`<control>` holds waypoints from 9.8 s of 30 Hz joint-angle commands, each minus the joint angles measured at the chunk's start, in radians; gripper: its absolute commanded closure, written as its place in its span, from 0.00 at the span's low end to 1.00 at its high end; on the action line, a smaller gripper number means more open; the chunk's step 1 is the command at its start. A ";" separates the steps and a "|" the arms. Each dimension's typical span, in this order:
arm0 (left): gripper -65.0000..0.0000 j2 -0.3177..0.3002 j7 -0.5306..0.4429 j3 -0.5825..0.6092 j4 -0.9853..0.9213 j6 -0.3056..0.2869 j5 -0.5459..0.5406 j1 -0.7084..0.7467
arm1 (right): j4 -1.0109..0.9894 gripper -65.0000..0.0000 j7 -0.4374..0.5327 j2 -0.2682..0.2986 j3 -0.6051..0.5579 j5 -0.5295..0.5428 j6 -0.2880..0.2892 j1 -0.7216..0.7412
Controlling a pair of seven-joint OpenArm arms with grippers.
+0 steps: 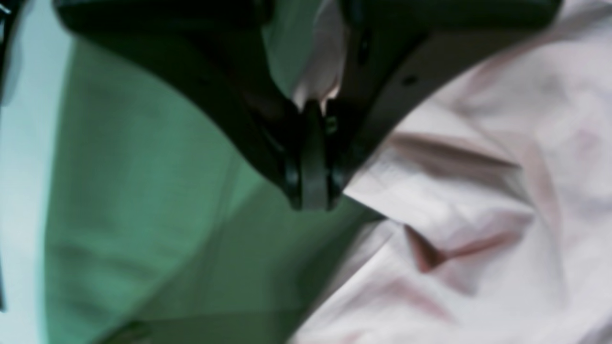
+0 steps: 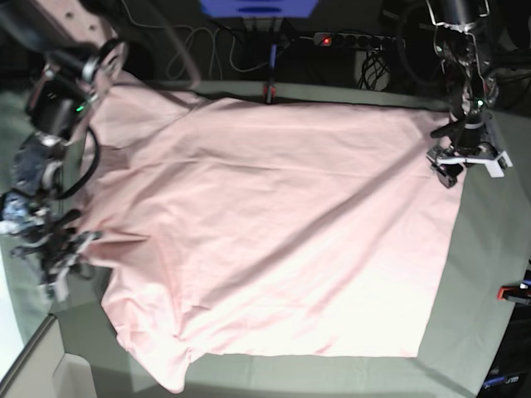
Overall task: Layout the t-shirt on the table in an organized manner, then fold the t-shirt properly
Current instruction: 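Drag the grasped fabric away from the left gripper to smooth it, then release the fabric and raise the right gripper, then grasp the shirt corner nearest the right gripper, then lift the shirt edge with both grippers and pull it taut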
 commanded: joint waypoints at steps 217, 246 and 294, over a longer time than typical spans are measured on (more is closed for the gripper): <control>1.00 -0.057 0.052 -0.009 0.344 0.011 -0.007 0.285 | 0.832 1.00 -0.383 -0.314 0.213 0.358 -0.004 -0.849; 1.00 -0.063 0.052 -0.004 0.424 0.011 -0.006 0.249 | 0.832 1.00 -0.361 -0.314 0.266 0.473 -0.004 -0.731; 1.00 -0.065 0.053 0.097 0.031 0.011 -0.004 -0.234 | 0.265 1.00 -0.352 -0.138 0.155 0.194 -0.004 -0.077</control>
